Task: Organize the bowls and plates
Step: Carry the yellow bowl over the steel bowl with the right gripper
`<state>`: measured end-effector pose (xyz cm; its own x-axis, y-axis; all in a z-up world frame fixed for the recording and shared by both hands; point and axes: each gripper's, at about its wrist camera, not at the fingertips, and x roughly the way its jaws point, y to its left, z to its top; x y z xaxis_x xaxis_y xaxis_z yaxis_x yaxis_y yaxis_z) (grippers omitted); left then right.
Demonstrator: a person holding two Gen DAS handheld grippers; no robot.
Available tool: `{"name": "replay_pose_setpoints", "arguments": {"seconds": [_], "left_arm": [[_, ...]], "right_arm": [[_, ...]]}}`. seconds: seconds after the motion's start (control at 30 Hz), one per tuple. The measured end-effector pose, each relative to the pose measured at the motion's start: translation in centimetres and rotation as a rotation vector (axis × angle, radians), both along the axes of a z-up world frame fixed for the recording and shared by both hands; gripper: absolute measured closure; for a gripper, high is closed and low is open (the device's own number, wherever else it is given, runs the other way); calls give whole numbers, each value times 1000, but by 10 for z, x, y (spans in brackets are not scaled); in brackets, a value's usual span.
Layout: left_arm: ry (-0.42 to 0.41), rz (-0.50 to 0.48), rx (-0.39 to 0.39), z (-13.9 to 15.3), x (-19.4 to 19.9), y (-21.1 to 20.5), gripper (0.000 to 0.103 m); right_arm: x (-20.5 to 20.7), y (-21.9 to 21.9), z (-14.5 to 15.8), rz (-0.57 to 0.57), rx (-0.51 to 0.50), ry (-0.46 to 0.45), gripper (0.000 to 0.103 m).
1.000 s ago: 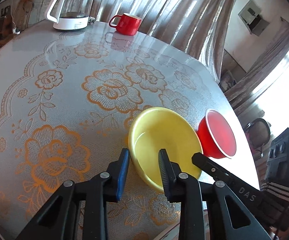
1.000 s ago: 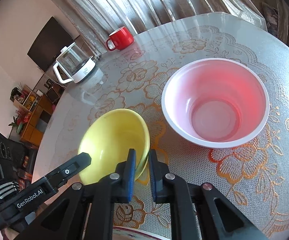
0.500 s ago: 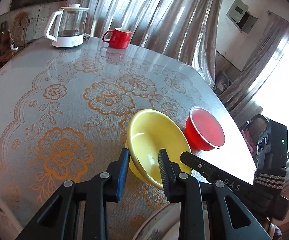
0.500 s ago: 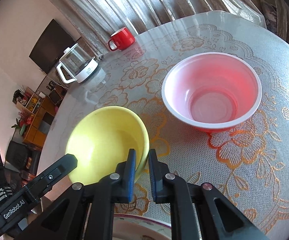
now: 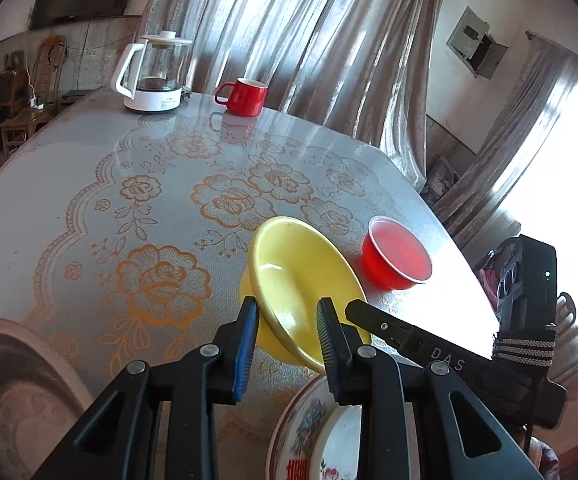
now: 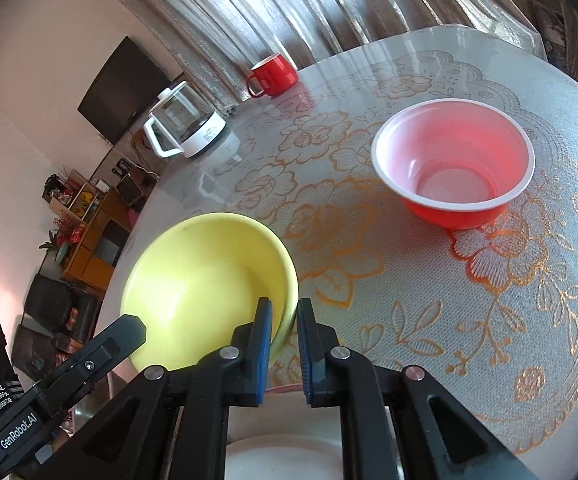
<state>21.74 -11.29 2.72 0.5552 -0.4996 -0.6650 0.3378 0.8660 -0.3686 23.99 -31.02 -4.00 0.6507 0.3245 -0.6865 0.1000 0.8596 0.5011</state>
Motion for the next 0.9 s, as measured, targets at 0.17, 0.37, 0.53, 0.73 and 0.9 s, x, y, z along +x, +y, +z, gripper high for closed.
{"name": "replay_pose_setpoints", "arguments": {"seconds": [0.17, 0.37, 0.53, 0.73, 0.9], "left_arm": [[-8, 14, -21, 6, -12, 15, 73], [-29, 28, -32, 11, -31, 35, 73], [-42, 49, -46, 13, -47, 54, 73], [-66, 89, -53, 17, -68, 86, 73], [-98, 132, -36, 22, -82, 113, 73]], "right_arm": [[-8, 14, 6, 21, 4, -16, 92], [-19, 31, 15, 54, 1, -41, 92], [-27, 47, 20, 90, 1, -56, 92], [-35, 72, 26, 144, 8, -72, 92], [-37, 101, 29, 205, 11, -83, 92]]}}
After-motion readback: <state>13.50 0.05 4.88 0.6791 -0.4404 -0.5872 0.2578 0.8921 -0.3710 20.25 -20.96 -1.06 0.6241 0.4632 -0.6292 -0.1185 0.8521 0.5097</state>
